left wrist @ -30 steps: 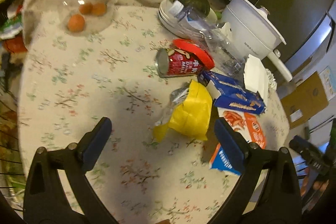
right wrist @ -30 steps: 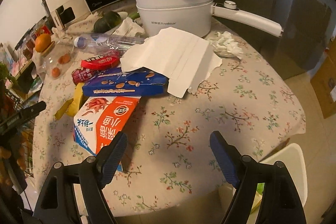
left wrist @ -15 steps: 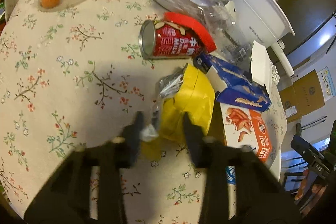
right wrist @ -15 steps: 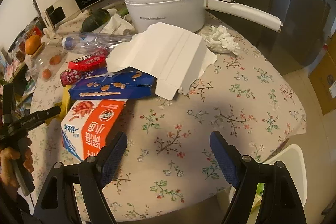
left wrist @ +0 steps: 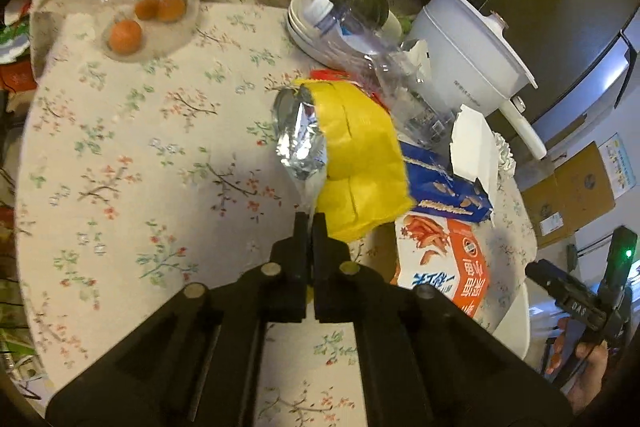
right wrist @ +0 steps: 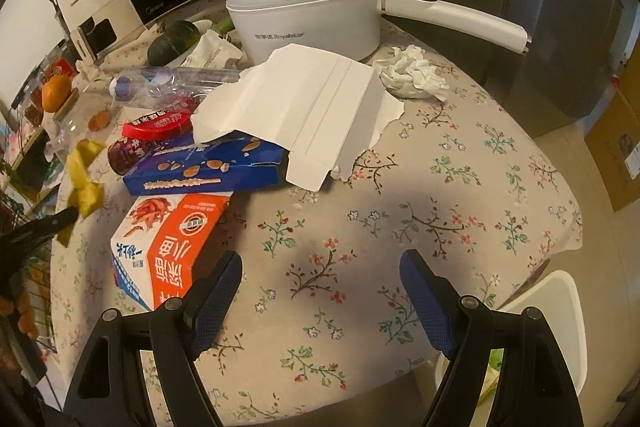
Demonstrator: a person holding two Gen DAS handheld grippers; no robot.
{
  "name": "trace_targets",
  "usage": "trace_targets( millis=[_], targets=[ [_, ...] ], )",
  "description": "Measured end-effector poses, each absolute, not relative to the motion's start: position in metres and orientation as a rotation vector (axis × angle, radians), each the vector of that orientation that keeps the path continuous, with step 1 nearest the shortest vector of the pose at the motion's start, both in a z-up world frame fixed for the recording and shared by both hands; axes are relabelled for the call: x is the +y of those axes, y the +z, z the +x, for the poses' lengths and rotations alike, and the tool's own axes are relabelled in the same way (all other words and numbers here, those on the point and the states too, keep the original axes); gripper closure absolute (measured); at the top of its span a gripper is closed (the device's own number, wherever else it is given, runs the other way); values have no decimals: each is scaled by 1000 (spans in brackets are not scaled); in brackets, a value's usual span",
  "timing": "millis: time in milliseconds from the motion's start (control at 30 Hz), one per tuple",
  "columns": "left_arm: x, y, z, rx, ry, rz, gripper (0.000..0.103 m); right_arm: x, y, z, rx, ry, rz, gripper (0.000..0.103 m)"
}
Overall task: Collect trash
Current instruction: 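Grasp the yellow foil wrapper with the left gripper while the right grasps the white paper, then carry the yellow wrapper and white paper to the bin and release them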
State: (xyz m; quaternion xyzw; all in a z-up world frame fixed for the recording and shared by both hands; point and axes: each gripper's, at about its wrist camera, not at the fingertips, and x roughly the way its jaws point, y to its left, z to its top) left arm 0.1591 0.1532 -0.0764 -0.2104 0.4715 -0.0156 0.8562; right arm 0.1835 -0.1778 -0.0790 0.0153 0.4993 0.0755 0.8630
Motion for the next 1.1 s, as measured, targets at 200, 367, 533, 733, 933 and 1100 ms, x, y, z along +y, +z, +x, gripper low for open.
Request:
trace_targets(
  millis=[200, 367, 533, 733, 933, 1100],
  targets=[
    [153, -65, 144, 996, -9, -426, 101, -174, -81, 197, 1032, 165, 60, 20],
    [148, -56, 134, 981, -27, -432, 101, -181, -96, 219, 1041, 104, 97, 20],
    [142, -52, 133, 975, -48, -412, 101, -164, -120, 226, 1046, 53, -102, 20],
    [146, -55, 133, 987, -44, -422, 101, -145, -131, 241, 971, 8, -280, 21],
    [147, -58, 134, 997, -34, -418, 101, -127, -130, 250, 855, 25, -445, 35],
    [147, -59, 135, 1000, -32, -415, 101, -120, -130, 254, 846, 58, -488, 87]
  ],
)
